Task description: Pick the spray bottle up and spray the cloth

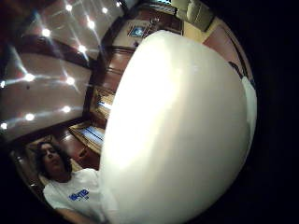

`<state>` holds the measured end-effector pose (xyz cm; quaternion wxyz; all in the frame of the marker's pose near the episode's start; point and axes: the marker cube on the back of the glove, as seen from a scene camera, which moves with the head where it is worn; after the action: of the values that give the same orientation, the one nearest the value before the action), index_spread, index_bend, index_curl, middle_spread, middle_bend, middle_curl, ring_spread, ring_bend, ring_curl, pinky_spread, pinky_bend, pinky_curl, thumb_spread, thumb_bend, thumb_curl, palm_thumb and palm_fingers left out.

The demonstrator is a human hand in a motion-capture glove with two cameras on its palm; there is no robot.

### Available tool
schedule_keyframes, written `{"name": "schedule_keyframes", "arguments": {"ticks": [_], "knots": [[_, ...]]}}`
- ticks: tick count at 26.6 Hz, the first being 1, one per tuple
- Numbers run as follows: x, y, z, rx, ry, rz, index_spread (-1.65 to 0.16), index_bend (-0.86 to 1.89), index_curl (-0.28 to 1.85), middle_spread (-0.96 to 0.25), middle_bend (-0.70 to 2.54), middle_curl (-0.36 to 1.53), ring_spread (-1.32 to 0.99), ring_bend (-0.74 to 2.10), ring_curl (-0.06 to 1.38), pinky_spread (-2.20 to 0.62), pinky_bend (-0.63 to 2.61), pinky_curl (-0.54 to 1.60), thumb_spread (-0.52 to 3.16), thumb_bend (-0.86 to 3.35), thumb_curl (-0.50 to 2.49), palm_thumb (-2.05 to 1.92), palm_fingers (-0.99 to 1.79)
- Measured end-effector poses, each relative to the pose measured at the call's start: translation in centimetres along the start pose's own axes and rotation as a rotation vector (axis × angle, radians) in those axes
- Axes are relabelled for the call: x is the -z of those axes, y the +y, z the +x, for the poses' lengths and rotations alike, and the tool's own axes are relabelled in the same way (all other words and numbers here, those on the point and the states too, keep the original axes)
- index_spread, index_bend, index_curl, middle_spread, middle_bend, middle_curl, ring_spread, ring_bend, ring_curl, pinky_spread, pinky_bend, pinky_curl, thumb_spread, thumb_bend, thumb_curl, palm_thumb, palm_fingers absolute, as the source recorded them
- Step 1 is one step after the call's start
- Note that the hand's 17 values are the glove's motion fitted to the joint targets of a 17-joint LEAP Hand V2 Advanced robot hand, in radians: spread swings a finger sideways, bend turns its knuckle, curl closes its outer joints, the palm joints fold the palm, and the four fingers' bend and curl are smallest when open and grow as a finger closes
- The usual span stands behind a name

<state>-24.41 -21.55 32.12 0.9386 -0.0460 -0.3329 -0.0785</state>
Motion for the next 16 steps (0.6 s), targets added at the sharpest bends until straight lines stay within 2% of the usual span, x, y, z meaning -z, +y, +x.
{"name": "schedule_keyframes", "arguments": {"ticks": [16], "knots": [[-0.01, 0.22, 0.53, -0.051, -0.022, -0.023, -0.26, 0.40, 0.60, -0.19, 0.57, 0.50, -0.21, 0.61, 0.45, -0.27, 0.38, 0.38, 0.35, -0.03, 0.86, 0.85, 1.36]]}}
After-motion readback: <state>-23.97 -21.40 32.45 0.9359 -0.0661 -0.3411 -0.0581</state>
